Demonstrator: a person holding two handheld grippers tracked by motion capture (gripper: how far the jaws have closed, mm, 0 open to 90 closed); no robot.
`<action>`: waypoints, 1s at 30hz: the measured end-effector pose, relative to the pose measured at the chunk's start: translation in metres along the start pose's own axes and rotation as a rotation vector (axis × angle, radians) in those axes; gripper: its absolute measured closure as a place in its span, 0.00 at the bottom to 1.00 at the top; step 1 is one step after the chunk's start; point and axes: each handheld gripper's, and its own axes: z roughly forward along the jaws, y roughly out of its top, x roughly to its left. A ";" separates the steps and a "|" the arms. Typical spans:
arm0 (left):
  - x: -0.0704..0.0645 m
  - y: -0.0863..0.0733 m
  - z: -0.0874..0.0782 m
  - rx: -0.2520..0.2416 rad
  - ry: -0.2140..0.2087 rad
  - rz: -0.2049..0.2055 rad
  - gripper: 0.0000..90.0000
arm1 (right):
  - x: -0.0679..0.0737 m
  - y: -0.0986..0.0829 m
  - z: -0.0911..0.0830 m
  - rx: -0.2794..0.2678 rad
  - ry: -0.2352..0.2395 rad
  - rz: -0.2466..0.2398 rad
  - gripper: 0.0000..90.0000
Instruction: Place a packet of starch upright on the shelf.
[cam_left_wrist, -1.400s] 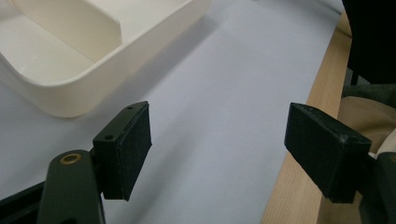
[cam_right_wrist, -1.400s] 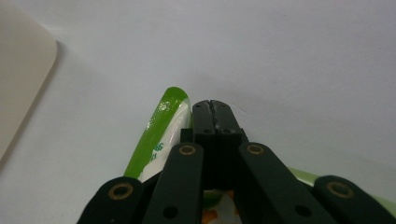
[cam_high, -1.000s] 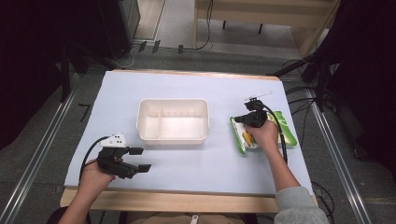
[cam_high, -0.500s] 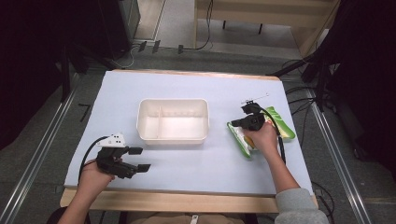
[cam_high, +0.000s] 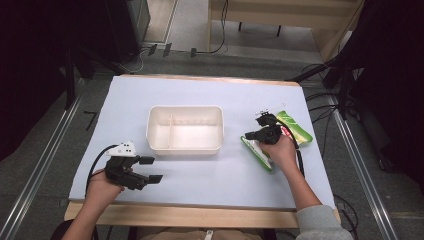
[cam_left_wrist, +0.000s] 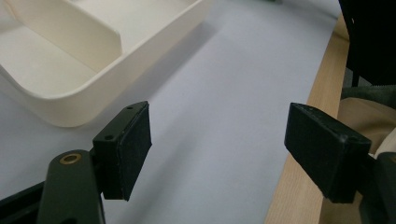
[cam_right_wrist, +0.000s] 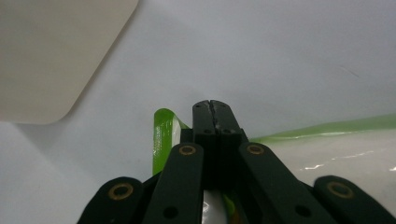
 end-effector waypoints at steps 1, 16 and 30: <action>0.000 0.001 0.000 0.003 0.000 0.005 0.26 | 0.002 -0.001 0.000 0.002 0.003 -0.001 1.00; 0.002 0.008 0.007 0.004 -0.021 0.022 0.26 | 0.024 -0.019 -0.005 0.031 0.053 -0.065 1.00; 0.004 0.014 0.013 0.009 -0.037 0.034 0.26 | 0.030 -0.042 -0.014 0.056 0.095 -0.115 1.00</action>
